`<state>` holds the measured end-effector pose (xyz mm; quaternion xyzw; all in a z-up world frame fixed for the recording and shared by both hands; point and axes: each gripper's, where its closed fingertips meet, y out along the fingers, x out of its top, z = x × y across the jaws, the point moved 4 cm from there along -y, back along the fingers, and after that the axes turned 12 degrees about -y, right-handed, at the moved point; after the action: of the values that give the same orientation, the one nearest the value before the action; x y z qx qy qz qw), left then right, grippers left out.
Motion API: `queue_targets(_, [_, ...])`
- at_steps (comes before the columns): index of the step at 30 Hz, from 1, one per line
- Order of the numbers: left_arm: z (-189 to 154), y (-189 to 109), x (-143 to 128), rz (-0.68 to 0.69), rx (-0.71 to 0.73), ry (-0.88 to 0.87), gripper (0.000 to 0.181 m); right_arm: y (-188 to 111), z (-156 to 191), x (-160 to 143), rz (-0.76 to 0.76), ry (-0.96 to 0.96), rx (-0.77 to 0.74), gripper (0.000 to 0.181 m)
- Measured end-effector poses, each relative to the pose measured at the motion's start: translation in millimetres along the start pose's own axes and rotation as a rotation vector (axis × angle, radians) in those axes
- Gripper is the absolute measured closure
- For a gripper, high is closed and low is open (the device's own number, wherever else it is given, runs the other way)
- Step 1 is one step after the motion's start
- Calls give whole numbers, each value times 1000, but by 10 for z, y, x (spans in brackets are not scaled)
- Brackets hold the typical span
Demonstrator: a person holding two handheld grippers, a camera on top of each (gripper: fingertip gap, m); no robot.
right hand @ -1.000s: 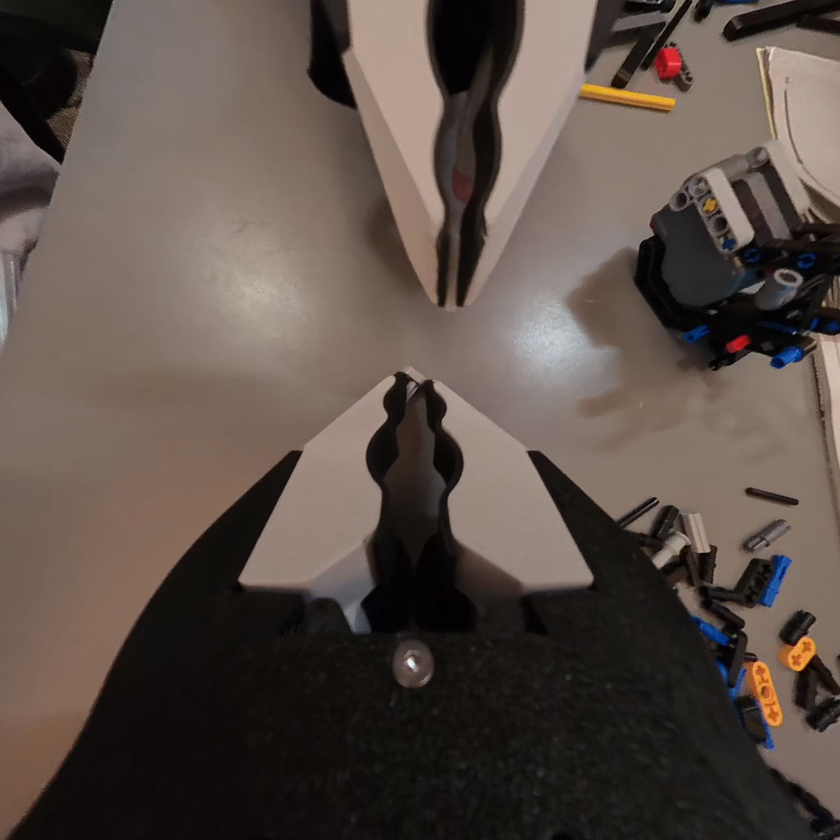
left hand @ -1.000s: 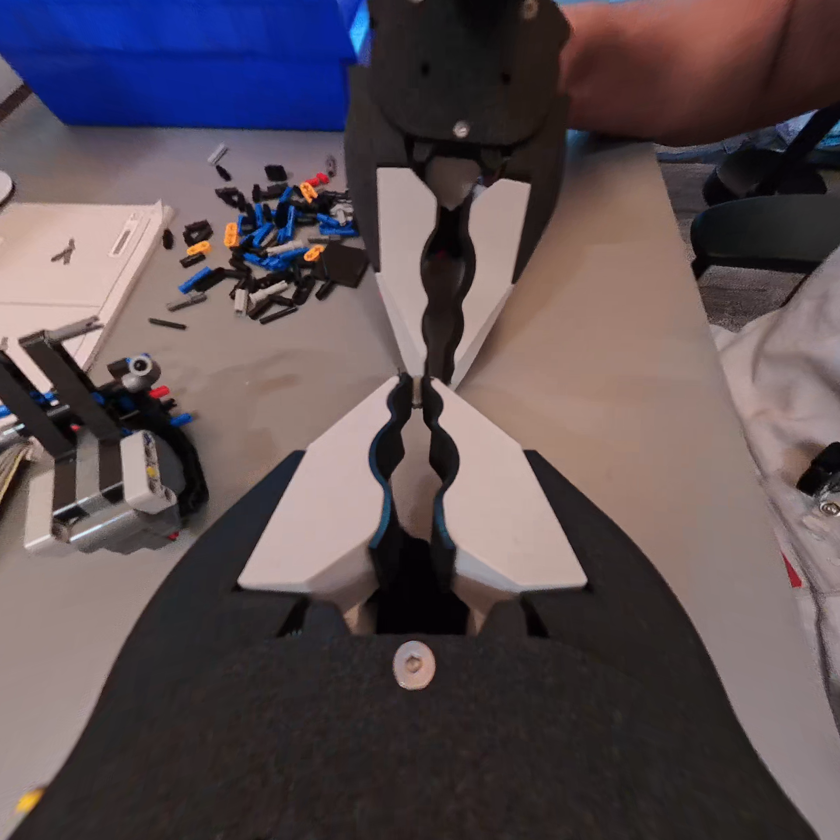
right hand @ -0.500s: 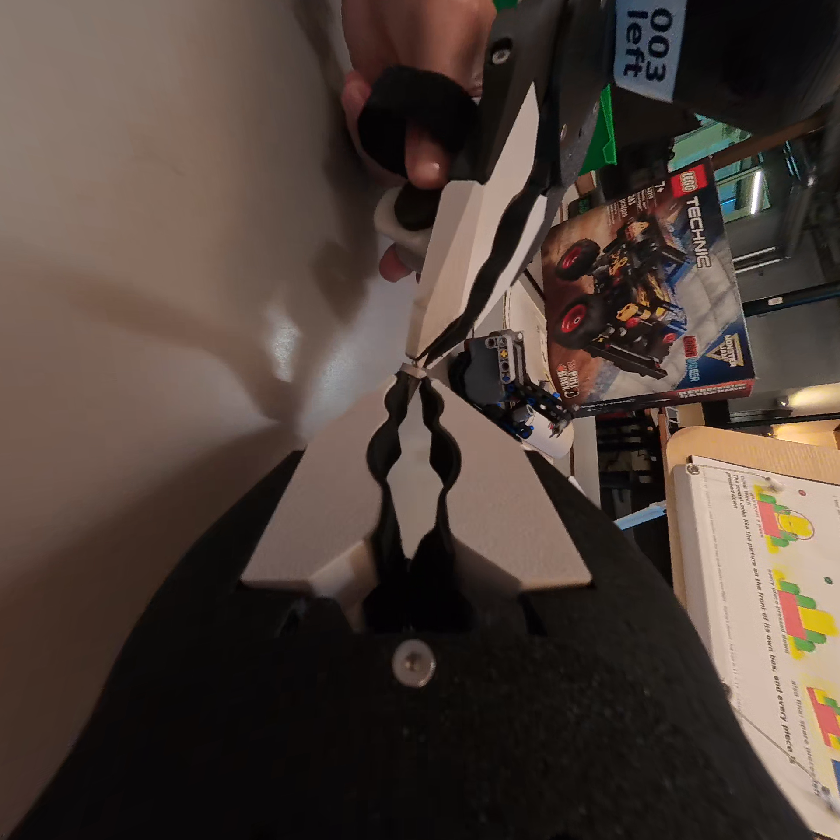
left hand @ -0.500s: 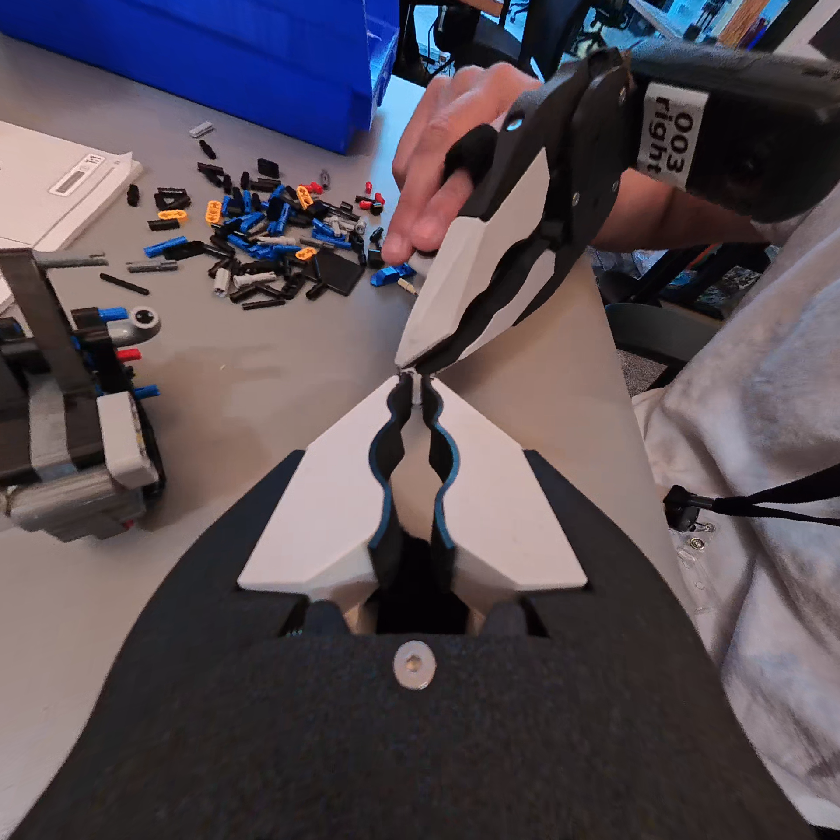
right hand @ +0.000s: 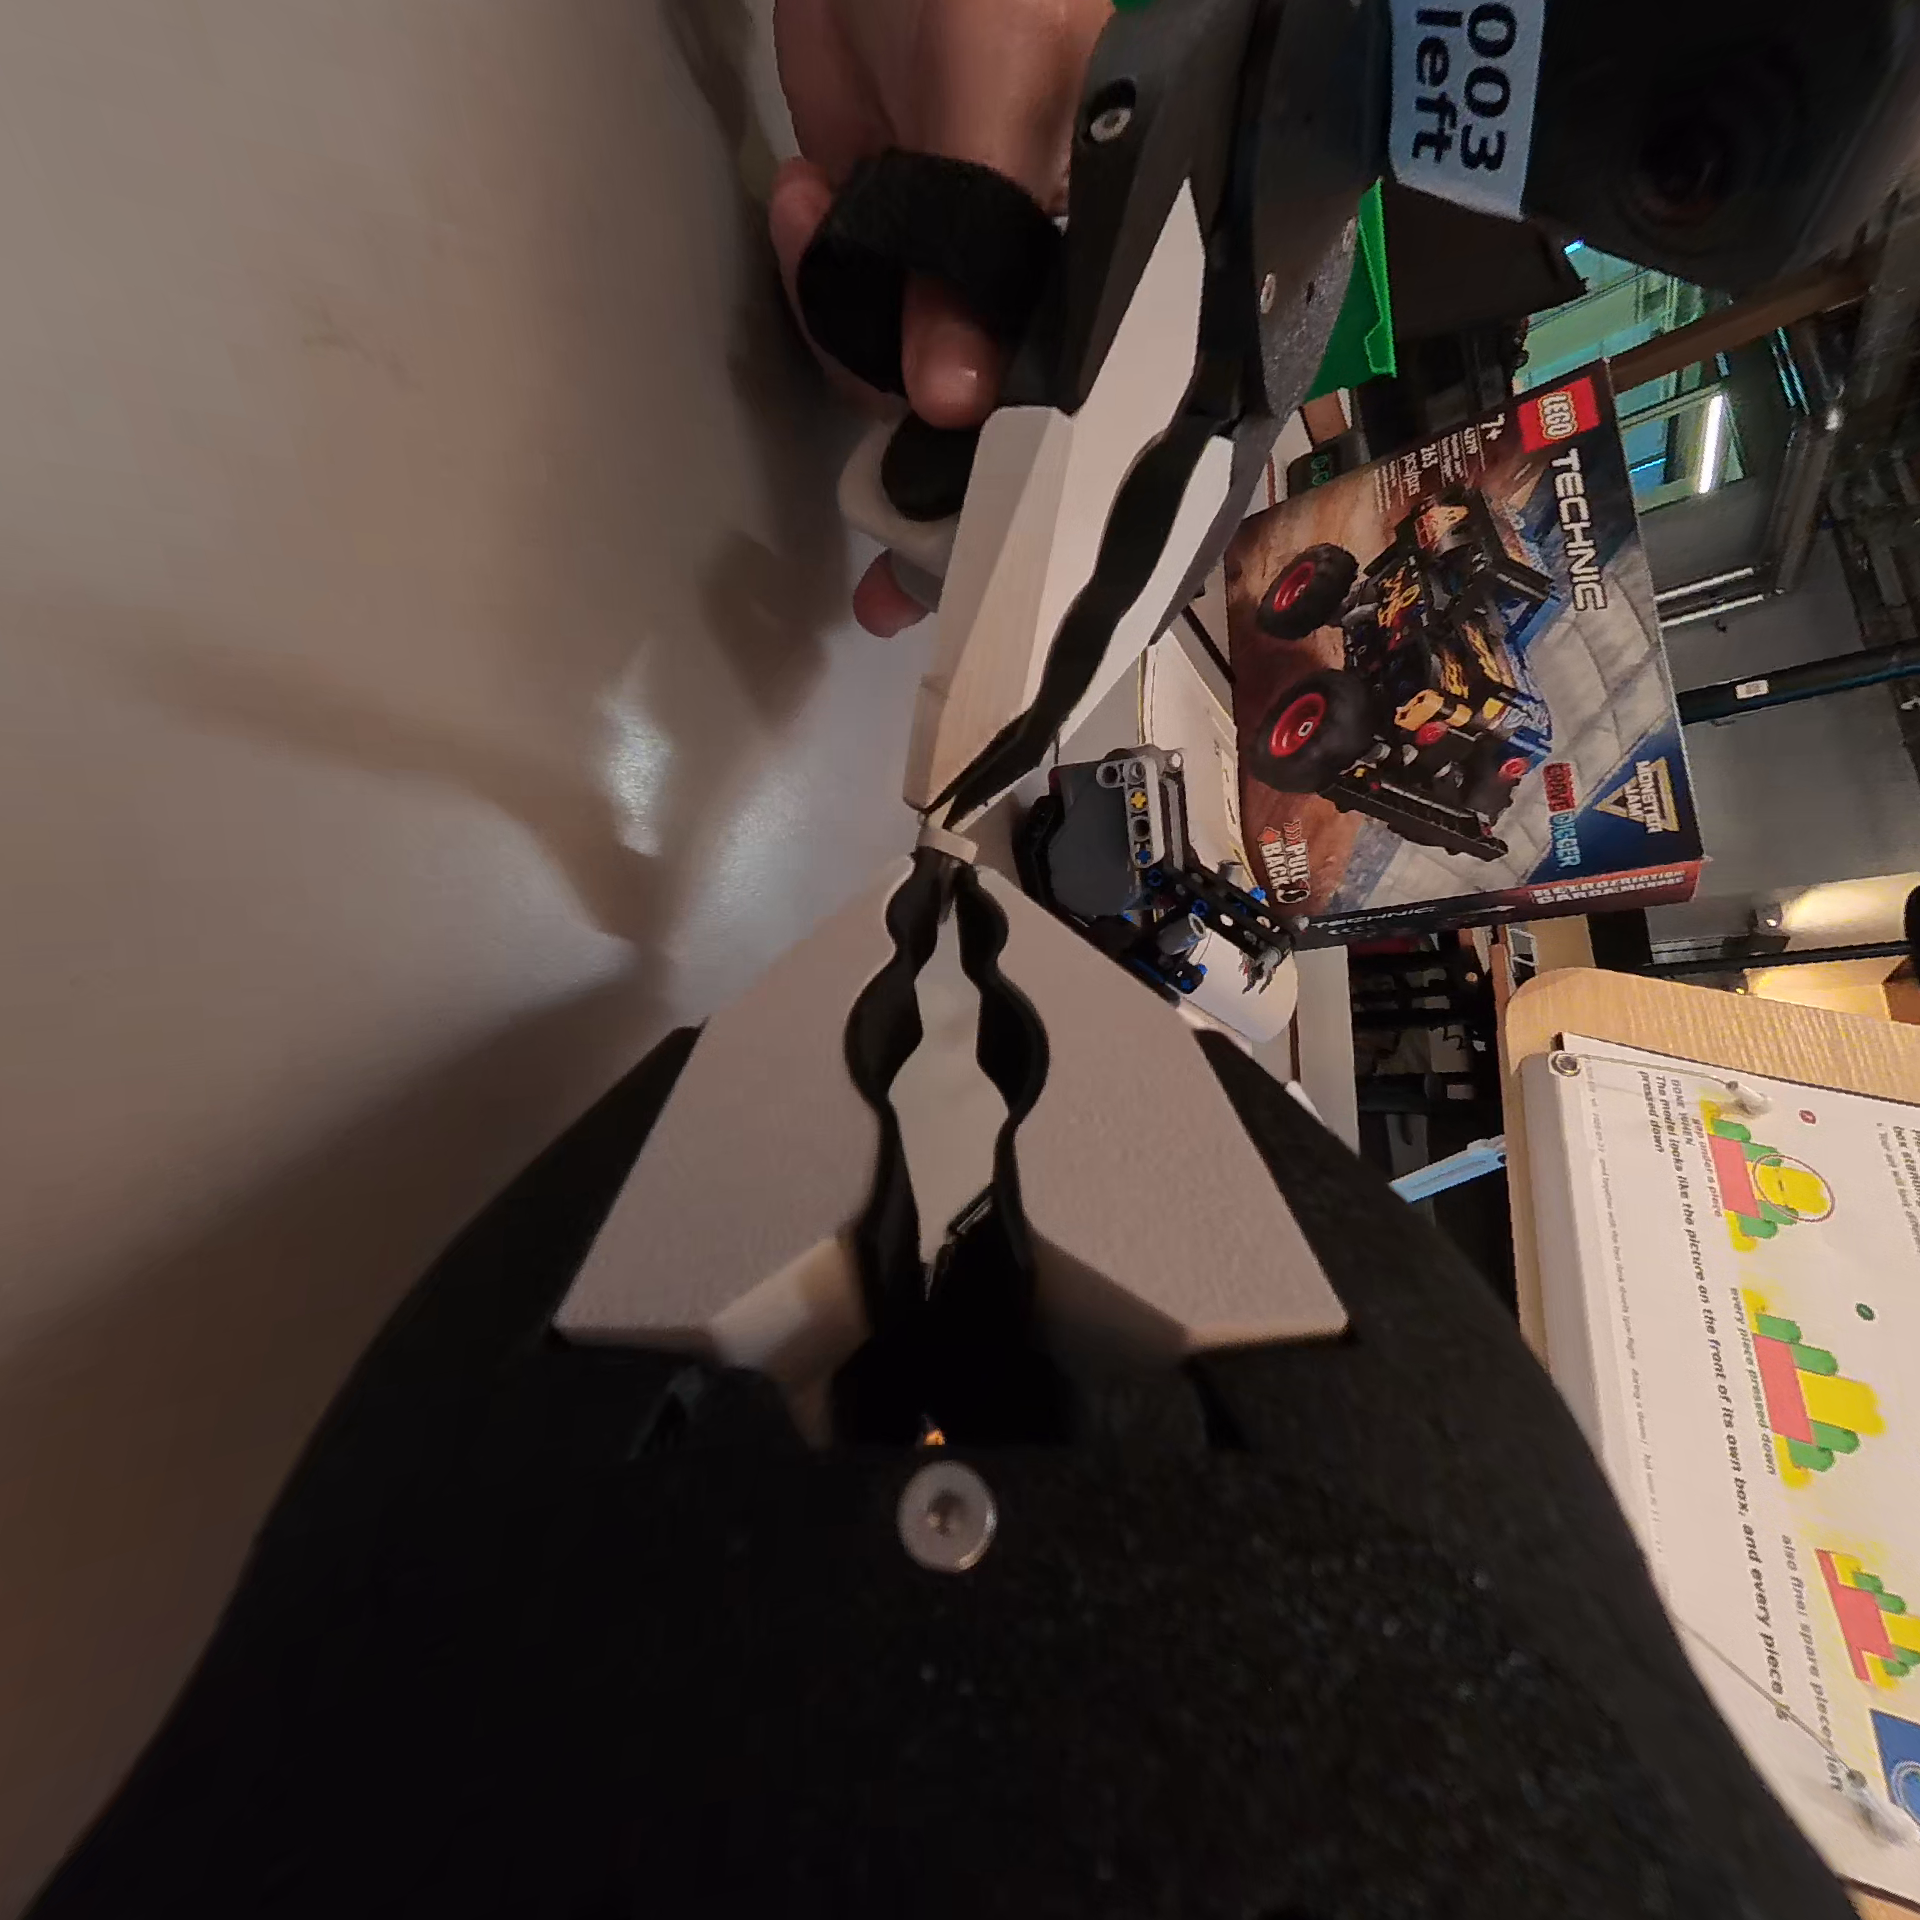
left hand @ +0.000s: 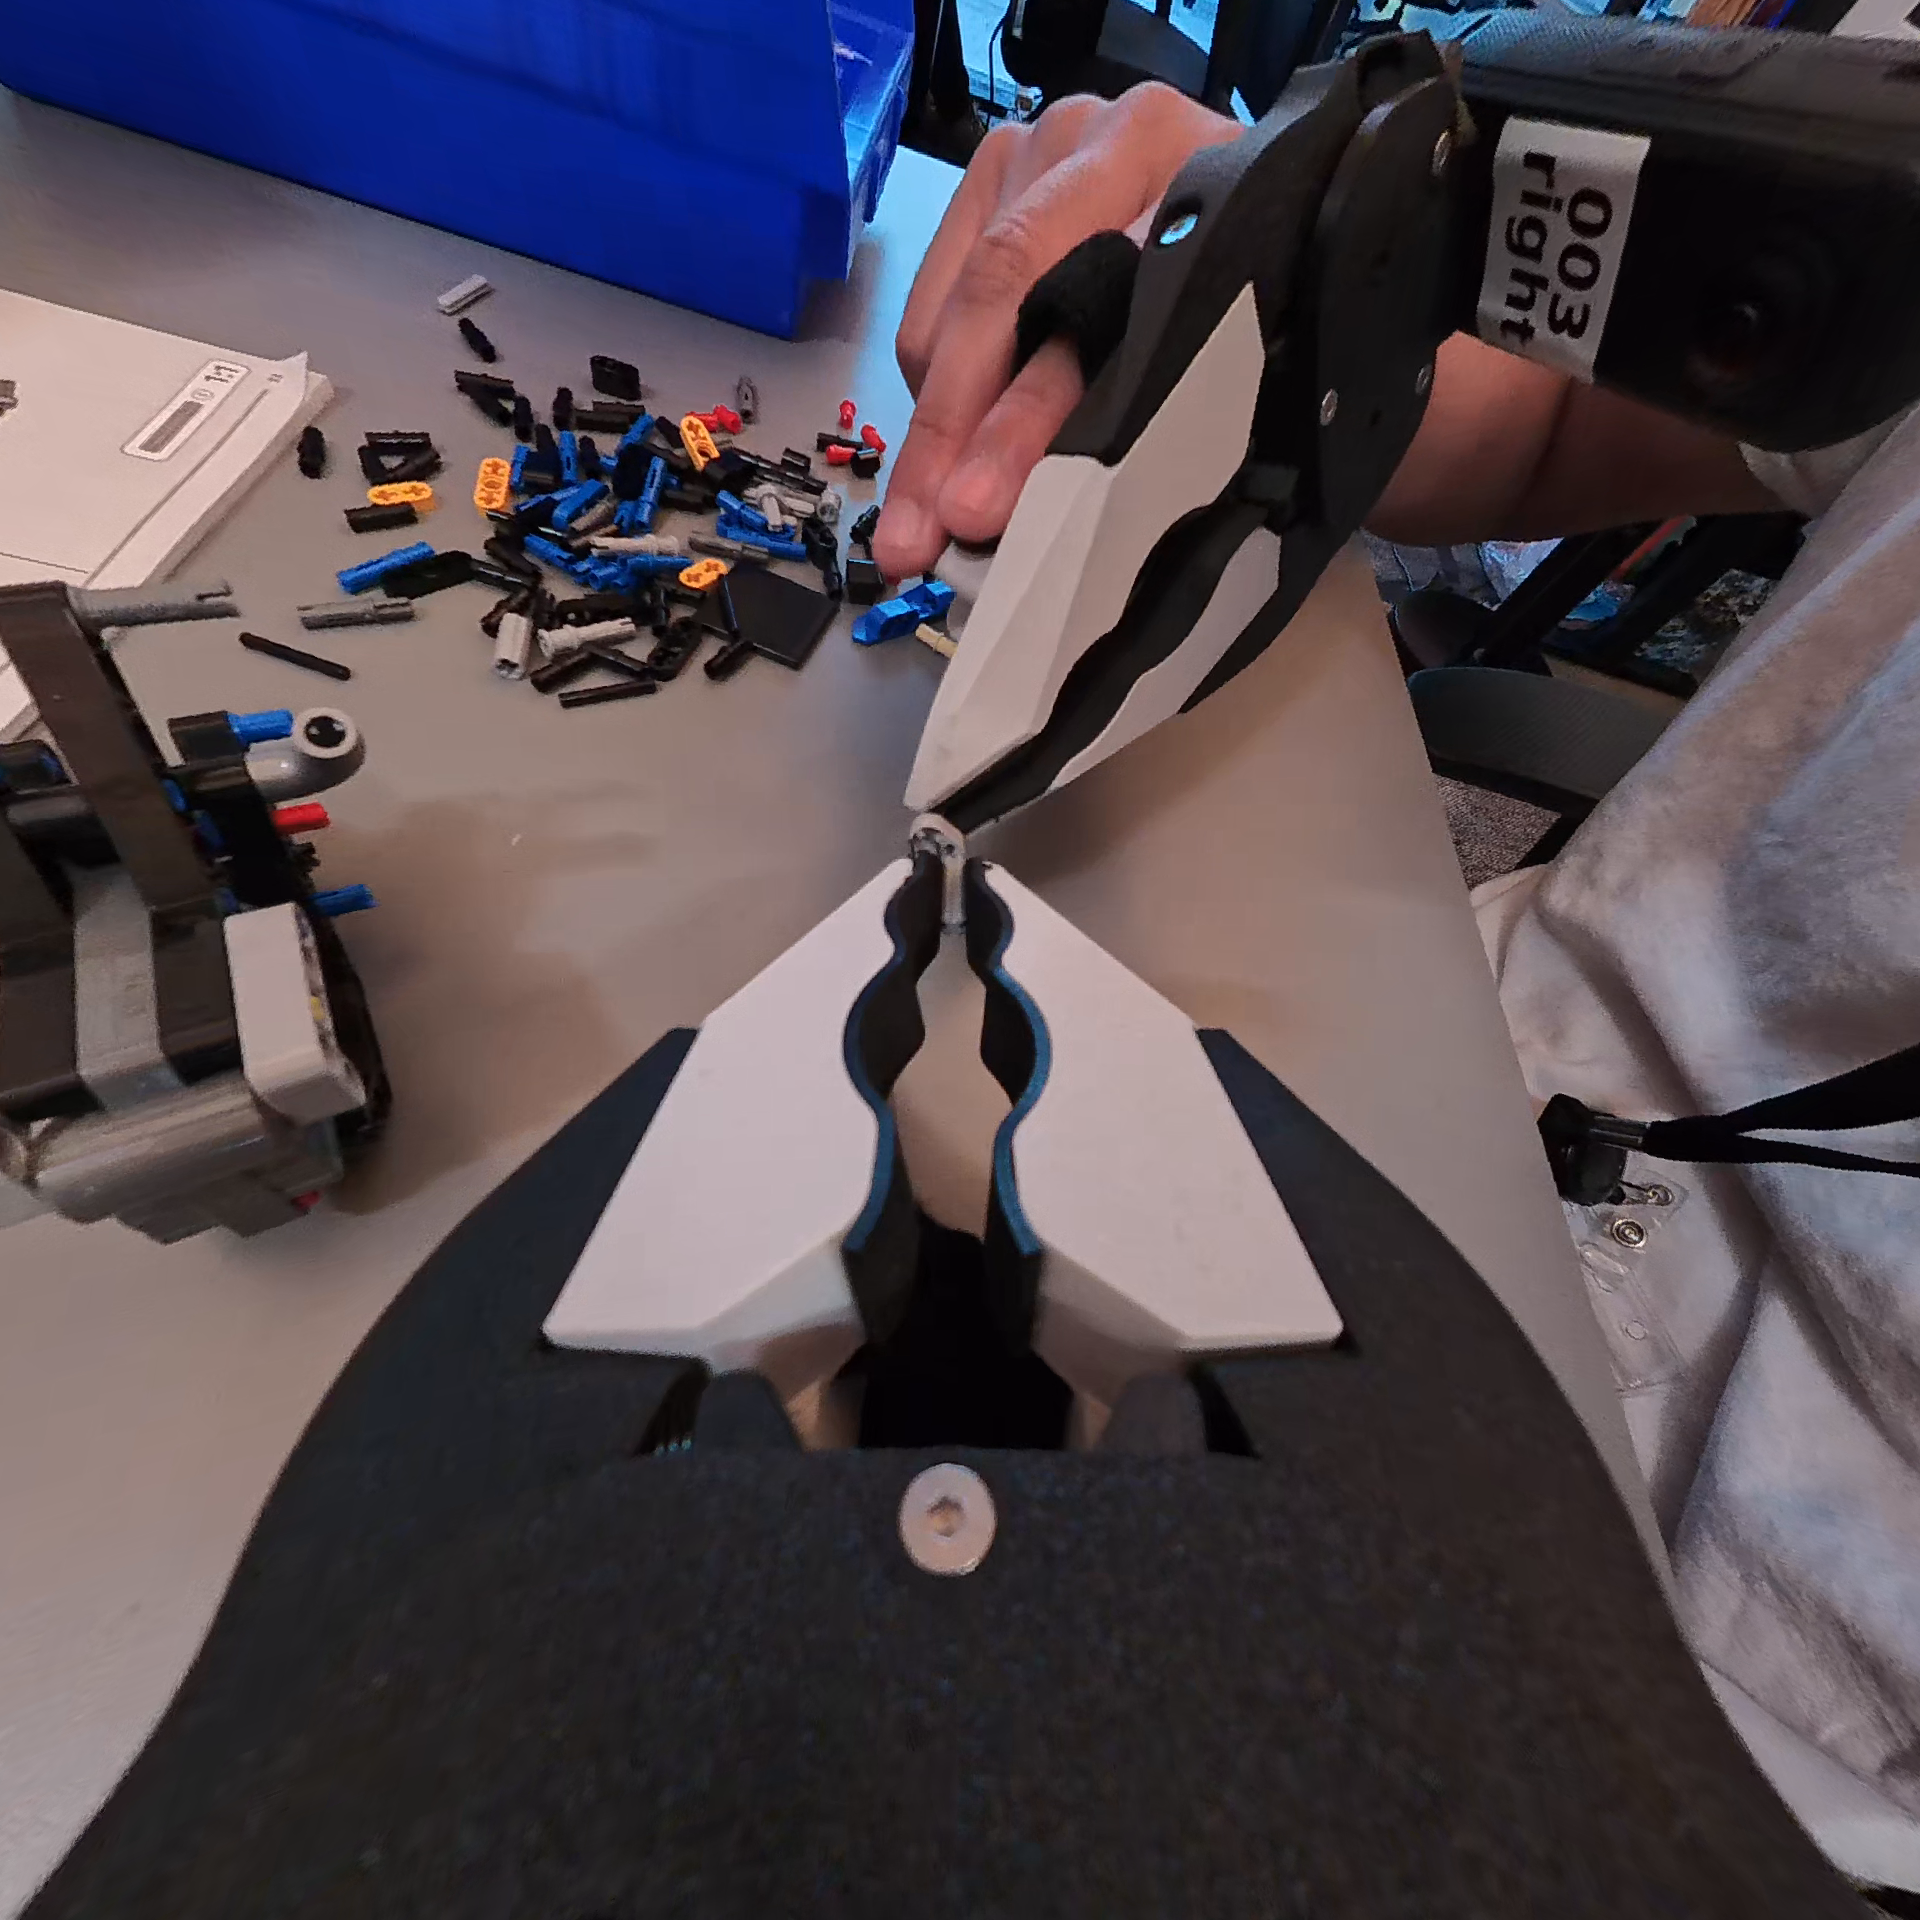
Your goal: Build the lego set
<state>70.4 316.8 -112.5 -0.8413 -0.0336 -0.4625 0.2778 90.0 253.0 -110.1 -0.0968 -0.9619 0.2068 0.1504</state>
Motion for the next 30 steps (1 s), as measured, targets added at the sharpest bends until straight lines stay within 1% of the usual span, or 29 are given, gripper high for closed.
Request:
queue_targets(5, [2, -17, 29, -26, 0, 2, 179, -6, -21, 16, -18, 48, -2, 179])
queue_targets(13, [23, -45, 52, -42, -23, -41, 179, 4, -53, 24, 8, 28, -58, 179])
queue_targets(17, [13, -72, 80, -70, -55, -63, 179, -9, -83, 40, 3, 22, -101, 179])
queue_targets(21, [-13, -108, 127, -117, -130, -138, 178, -42, -136, 66, -25, 26, -158, 179])
queue_targets(25, [-45, -135, 161, -150, -177, -168, 178, -78, -171, 93, -46, 38, -201, 179])
queue_targets(30, [-3, -129, 175, -146, -124, -159, 179, -43, -175, 49, -21, 29, -196, 179])
